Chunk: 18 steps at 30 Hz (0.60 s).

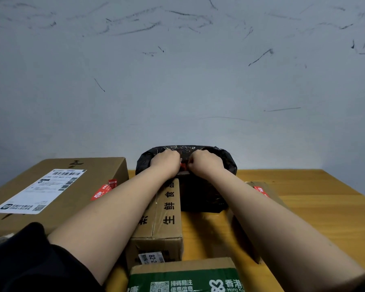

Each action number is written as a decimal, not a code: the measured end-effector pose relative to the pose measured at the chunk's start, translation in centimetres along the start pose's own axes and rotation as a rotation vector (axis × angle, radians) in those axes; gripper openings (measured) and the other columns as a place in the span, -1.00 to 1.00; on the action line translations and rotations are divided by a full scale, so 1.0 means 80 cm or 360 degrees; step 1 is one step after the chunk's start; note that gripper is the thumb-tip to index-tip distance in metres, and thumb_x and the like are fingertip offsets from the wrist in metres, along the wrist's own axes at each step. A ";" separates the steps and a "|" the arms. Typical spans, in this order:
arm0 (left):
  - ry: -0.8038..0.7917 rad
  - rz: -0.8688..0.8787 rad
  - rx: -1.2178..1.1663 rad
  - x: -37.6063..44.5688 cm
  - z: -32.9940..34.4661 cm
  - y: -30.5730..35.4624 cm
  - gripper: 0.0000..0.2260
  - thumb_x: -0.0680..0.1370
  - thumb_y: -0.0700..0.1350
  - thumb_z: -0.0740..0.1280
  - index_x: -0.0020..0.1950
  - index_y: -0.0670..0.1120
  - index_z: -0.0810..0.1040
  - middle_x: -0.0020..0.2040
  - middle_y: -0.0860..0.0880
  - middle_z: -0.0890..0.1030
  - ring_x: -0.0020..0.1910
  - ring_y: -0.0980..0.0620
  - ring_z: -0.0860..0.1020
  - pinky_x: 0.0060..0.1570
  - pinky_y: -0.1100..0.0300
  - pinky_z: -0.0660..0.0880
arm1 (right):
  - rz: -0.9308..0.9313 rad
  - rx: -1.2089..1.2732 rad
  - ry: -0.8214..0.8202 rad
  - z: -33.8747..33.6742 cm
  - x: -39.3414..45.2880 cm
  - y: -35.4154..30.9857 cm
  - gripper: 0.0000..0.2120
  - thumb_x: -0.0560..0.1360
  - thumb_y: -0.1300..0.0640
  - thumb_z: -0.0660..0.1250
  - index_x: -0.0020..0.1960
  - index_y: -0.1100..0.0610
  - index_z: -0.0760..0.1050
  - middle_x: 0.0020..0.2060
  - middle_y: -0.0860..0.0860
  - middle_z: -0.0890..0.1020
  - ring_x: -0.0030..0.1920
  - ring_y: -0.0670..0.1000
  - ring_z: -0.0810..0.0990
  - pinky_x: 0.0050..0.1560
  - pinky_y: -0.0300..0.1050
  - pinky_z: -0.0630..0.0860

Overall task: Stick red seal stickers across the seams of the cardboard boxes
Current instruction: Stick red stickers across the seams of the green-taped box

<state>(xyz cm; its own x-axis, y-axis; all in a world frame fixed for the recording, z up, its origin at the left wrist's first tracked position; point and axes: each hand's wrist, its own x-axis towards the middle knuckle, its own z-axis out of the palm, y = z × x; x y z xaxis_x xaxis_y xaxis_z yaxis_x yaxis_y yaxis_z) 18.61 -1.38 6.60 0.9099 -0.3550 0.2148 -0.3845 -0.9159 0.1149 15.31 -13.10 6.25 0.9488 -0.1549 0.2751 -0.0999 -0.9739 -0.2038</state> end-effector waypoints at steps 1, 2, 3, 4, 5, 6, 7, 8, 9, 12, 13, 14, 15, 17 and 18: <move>-0.0017 0.0003 -0.0025 0.000 -0.001 0.001 -0.72 0.63 -0.09 0.16 0.26 -0.16 0.53 0.26 -0.21 0.50 0.23 -0.24 0.48 0.10 -0.01 0.44 | -0.0003 0.0008 0.0003 0.000 0.000 0.000 -0.75 0.50 0.13 0.22 0.11 0.14 0.57 0.03 0.14 0.63 0.04 0.19 0.60 -0.17 -0.09 0.43; -0.0022 0.0002 -0.0046 -0.001 -0.002 0.001 -0.73 0.61 -0.11 0.18 0.24 -0.16 0.54 0.25 -0.22 0.50 0.22 -0.24 0.49 0.10 0.00 0.44 | -0.0004 0.0020 0.0009 -0.001 0.000 0.000 -0.76 0.50 0.12 0.22 0.09 0.15 0.58 0.02 0.14 0.63 0.04 0.19 0.60 -0.17 -0.09 0.42; -0.0013 -0.0003 -0.0075 -0.001 -0.002 0.001 -0.74 0.60 -0.11 0.21 0.22 -0.16 0.55 0.24 -0.22 0.52 0.20 -0.24 0.50 0.11 0.01 0.45 | -0.0001 0.0036 0.0016 -0.001 0.000 0.001 -0.76 0.50 0.12 0.22 0.09 0.14 0.58 0.02 0.13 0.63 0.03 0.19 0.60 -0.17 -0.09 0.42; 0.0004 -0.0011 -0.0111 -0.002 -0.002 0.001 -0.75 0.59 -0.12 0.23 0.21 -0.16 0.56 0.22 -0.21 0.53 0.19 -0.23 0.52 0.11 0.02 0.47 | 0.0005 0.0055 0.0025 -0.003 0.000 0.001 -0.75 0.49 0.12 0.21 0.09 0.13 0.58 0.02 0.13 0.63 0.03 0.19 0.59 -0.16 -0.09 0.43; 0.0021 -0.0016 -0.0147 -0.002 -0.002 0.000 -0.76 0.58 -0.13 0.25 0.19 -0.17 0.57 0.21 -0.20 0.54 0.17 -0.22 0.53 0.11 0.02 0.48 | 0.0014 0.0076 0.0032 -0.004 0.000 0.002 -0.75 0.49 0.12 0.21 0.09 0.13 0.58 0.02 0.12 0.63 0.03 0.18 0.59 -0.16 -0.09 0.43; 0.0037 -0.0023 -0.0183 -0.002 -0.002 -0.001 -0.78 0.57 -0.15 0.27 0.17 -0.18 0.58 0.19 -0.19 0.55 0.15 -0.20 0.54 0.10 0.03 0.49 | 0.0023 0.0092 0.0041 -0.006 0.000 0.003 -0.75 0.49 0.12 0.21 0.09 0.12 0.58 0.02 0.11 0.64 0.04 0.17 0.59 -0.15 -0.10 0.42; 0.0049 -0.0032 -0.0221 -0.001 -0.002 -0.002 -0.80 0.56 -0.15 0.29 0.13 -0.18 0.59 0.17 -0.18 0.57 0.13 -0.18 0.55 0.08 0.05 0.49 | 0.0033 0.0104 0.0048 -0.007 0.000 0.004 -0.75 0.49 0.12 0.21 0.09 0.11 0.58 0.02 0.11 0.64 0.04 0.17 0.60 -0.15 -0.11 0.41; 0.0062 -0.0043 -0.0261 0.000 -0.002 -0.003 -0.83 0.55 -0.16 0.32 0.10 -0.17 0.60 0.15 -0.15 0.59 0.12 -0.15 0.56 0.05 0.08 0.48 | 0.0042 0.0115 0.0053 -0.007 0.000 0.006 -0.75 0.49 0.12 0.21 0.09 0.11 0.58 0.03 0.10 0.64 0.05 0.16 0.60 -0.16 -0.12 0.40; 0.0082 -0.0057 -0.0300 0.000 -0.003 -0.004 -0.84 0.53 -0.16 0.34 0.09 -0.13 0.60 0.14 -0.12 0.60 0.12 -0.14 0.56 0.04 0.10 0.47 | 0.0049 0.0126 0.0054 -0.008 0.000 0.007 -0.75 0.49 0.12 0.21 0.09 0.10 0.58 0.03 0.10 0.63 0.05 0.16 0.60 -0.16 -0.12 0.39; 0.0157 -0.0096 -0.0384 -0.001 -0.007 -0.006 -0.79 0.53 -0.22 0.28 0.12 -0.03 0.59 0.16 -0.08 0.60 0.17 -0.13 0.52 0.07 0.12 0.45 | 0.0051 0.0155 0.0067 -0.007 -0.001 0.010 -0.75 0.48 0.12 0.21 0.08 0.09 0.59 0.03 0.09 0.64 0.04 0.15 0.60 -0.17 -0.13 0.38; 0.0154 -0.0098 -0.0396 -0.001 -0.007 -0.007 -0.74 0.52 -0.26 0.24 0.12 -0.01 0.59 0.16 -0.09 0.60 0.17 -0.13 0.52 0.08 0.12 0.45 | 0.0049 0.0163 0.0072 -0.007 -0.001 0.011 -0.75 0.48 0.12 0.21 0.08 0.08 0.59 0.03 0.08 0.64 0.04 0.15 0.60 -0.17 -0.13 0.39; 0.0138 -0.0095 -0.0401 -0.001 -0.008 -0.007 -0.71 0.51 -0.28 0.22 0.12 0.00 0.60 0.14 -0.09 0.62 0.17 -0.12 0.53 0.09 0.11 0.47 | 0.0047 0.0169 0.0075 -0.007 -0.002 0.011 -0.75 0.48 0.12 0.21 0.08 0.08 0.59 0.03 0.08 0.64 0.04 0.15 0.60 -0.16 -0.13 0.39; 0.0121 -0.0091 -0.0400 -0.001 -0.008 -0.008 -0.70 0.50 -0.28 0.23 0.11 0.00 0.61 0.11 -0.09 0.63 0.15 -0.12 0.54 0.10 0.09 0.48 | 0.0048 0.0177 0.0079 -0.007 -0.002 0.010 -0.75 0.48 0.11 0.21 0.08 0.07 0.59 0.03 0.08 0.64 0.05 0.15 0.59 -0.16 -0.13 0.39; 0.0143 -0.0081 -0.0364 -0.002 -0.009 -0.008 -0.78 0.51 -0.23 0.30 0.08 -0.02 0.63 0.08 -0.09 0.64 0.12 -0.12 0.56 0.07 0.08 0.51 | 0.0052 0.0189 0.0088 -0.006 -0.002 0.011 -0.75 0.49 0.11 0.20 0.08 0.07 0.59 0.03 0.08 0.64 0.05 0.15 0.59 -0.15 -0.12 0.39; 0.0179 -0.0079 -0.0334 -0.002 -0.010 -0.007 -0.83 0.51 -0.20 0.32 0.04 -0.03 0.63 0.07 -0.10 0.64 0.10 -0.13 0.57 0.04 0.09 0.51 | 0.0053 0.0190 0.0092 -0.006 -0.002 0.011 -0.75 0.50 0.10 0.20 0.08 0.07 0.59 0.03 0.08 0.64 0.05 0.15 0.59 -0.15 -0.12 0.39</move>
<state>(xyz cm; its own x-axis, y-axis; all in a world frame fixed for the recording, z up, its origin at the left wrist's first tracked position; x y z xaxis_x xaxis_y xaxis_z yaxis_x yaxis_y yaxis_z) 18.56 -0.66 7.27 0.9099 -0.2769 0.3090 -0.3745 -0.8687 0.3243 14.93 -14.02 6.50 0.9265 -0.1996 0.3190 -0.0915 -0.9418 -0.3234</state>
